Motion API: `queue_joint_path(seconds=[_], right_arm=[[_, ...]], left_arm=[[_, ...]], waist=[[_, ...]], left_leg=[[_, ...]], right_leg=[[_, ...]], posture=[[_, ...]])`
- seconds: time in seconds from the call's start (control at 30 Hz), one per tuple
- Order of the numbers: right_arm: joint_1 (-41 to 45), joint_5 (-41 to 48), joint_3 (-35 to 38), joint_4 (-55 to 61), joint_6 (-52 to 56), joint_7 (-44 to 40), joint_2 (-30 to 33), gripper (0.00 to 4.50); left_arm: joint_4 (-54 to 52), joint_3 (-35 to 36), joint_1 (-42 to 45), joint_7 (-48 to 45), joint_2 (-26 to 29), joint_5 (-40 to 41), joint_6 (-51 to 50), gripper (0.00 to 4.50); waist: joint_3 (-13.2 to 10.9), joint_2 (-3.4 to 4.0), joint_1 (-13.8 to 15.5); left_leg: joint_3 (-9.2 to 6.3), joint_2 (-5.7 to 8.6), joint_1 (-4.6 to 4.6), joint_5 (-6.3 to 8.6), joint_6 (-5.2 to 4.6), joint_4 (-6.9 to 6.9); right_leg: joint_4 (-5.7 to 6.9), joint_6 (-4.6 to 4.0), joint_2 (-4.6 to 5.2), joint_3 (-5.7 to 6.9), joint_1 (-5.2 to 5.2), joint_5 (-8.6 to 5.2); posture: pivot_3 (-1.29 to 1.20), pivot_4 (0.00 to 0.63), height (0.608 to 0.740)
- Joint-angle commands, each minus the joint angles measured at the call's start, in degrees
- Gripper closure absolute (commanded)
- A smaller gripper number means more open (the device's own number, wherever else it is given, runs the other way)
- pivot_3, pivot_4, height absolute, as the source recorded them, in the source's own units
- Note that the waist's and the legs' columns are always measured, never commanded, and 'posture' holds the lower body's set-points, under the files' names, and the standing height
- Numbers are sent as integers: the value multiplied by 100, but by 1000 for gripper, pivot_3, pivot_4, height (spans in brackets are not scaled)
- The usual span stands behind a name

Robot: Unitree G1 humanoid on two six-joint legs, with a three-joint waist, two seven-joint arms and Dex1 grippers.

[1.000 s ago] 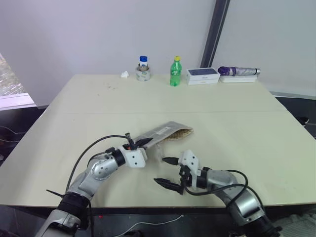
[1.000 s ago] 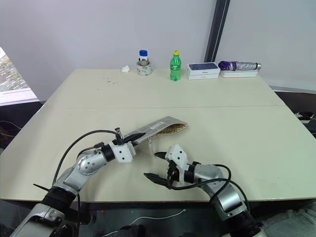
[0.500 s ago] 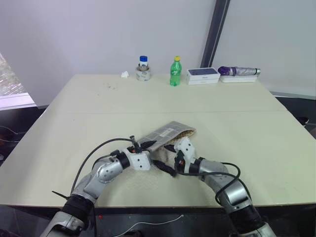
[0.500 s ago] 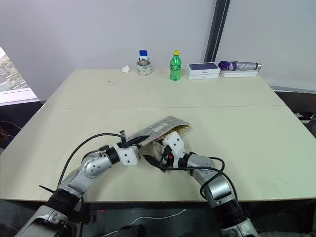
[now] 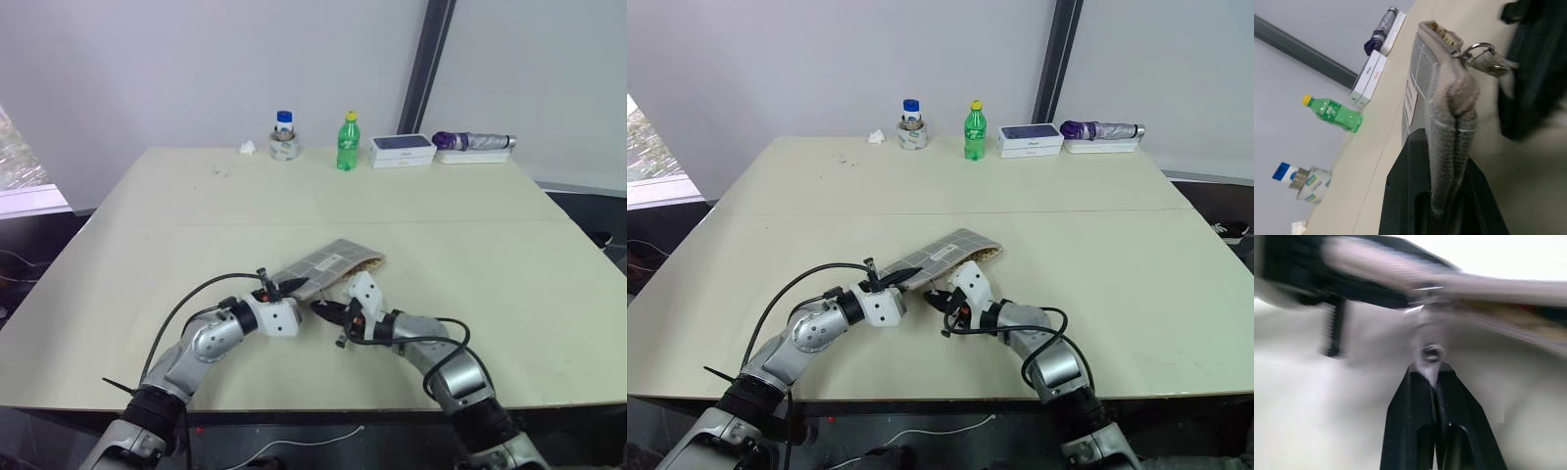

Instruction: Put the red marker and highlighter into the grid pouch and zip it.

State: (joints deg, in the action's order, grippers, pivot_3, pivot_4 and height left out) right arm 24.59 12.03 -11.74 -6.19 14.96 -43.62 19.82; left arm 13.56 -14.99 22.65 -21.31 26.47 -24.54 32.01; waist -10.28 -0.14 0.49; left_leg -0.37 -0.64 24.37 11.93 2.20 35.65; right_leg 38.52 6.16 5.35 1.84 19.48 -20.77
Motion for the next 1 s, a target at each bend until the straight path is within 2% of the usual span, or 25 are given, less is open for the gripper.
queue_joint_path(seconds=[0.03,0.23,0.33,0.47,0.5,0.53,0.6,0.63,0.73,0.8,0.83,0.87,1.0], right_arm=[[328,-118,378,-430,-433,-177,390,4470],[1159,-479,677,-2138,-1417,-265,1097,4470],[1508,-699,809,-2941,-1764,102,1209,4470],[1485,-600,840,-2953,-2008,-80,1063,4470],[1416,-464,845,-2830,-1911,-237,994,4470],[1359,-353,862,-2727,-1820,-333,940,4223],[1271,-228,909,-2546,-1717,-405,862,3545],[1237,-227,922,-2473,-1709,-400,854,3051],[1080,-243,1029,-2262,-1680,-418,970,1470],[825,-268,1126,-2122,-1699,-576,1267,371],[680,-255,1177,-2043,-1712,-667,1408,0],[507,-185,1240,-1896,-1671,-767,1532,0],[-65,218,1556,-1267,-1491,-1143,1888,0]], left_arm=[[-340,72,-147,-134,237,261,292,4500],[-395,140,-484,-542,897,718,907,4500],[-285,245,-502,-688,1095,990,948,4500],[48,395,-378,-651,1126,1107,820,4500],[125,421,-362,-764,1094,1311,682,4500],[140,437,-381,-1024,1049,1723,465,4500],[80,492,-439,-1253,976,2166,236,3799],[55,510,-454,-1282,963,2193,214,3465],[-143,774,-663,-1723,1031,2952,-207,1904],[-45,1240,-954,-2209,1340,3651,-541,804],[-28,1473,-1123,-2396,1496,3909,-663,301],[-40,1712,-1318,-2543,1637,4144,-778,52],[-348,2503,-1988,-2763,1785,4989,-1463,52]], waist=[[0,0,-1],[-1,1,-10],[-1,1,-33],[-1,1,-36],[-1,1,-39],[-1,1,-45],[-1,1,-42],[-1,2,-39],[-1,2,-52],[-1,1,-69],[-1,2,-96],[-1,2,-109],[-2,4,-125]], left_leg=[[0,0,0,0,0,-1],[2,-3,0,0,0,-3],[3,-3,0,0,0,-4],[4,-6,0,0,0,-7],[5,-7,0,0,0,-7],[5,-8,1,0,0,-7],[4,-12,1,-2,4,-7],[4,-14,1,-2,4,-7],[5,-13,1,-2,4,-5],[4,-14,1,-2,3,-6],[3,-14,1,-2,3,-7],[3,-16,1,-1,2,-10],[4,-15,-1,1,-2,-22]], right_leg=[[0,0,0,0,1,0],[-2,0,1,-1,1,0],[-2,-1,1,-2,1,0],[-5,0,1,-2,2,0],[-5,-1,2,-2,1,0],[-5,0,2,-2,1,0],[-5,-1,2,-1,1,0],[-5,0,2,-1,1,0],[-5,0,5,-2,0,0],[-4,-1,5,-1,0,0],[-5,-1,4,-1,1,0],[-8,-1,4,-1,1,0],[-18,-1,10,-2,0,0]], posture=[[0,150,740],[0,150,740],[0,150,740],[0,150,740],[0,150,740],[0,150,740],[0,150,740],[0,150,740],[0,150,740],[0,150,740],[0,150,740],[0,150,740],[0,150,740]])
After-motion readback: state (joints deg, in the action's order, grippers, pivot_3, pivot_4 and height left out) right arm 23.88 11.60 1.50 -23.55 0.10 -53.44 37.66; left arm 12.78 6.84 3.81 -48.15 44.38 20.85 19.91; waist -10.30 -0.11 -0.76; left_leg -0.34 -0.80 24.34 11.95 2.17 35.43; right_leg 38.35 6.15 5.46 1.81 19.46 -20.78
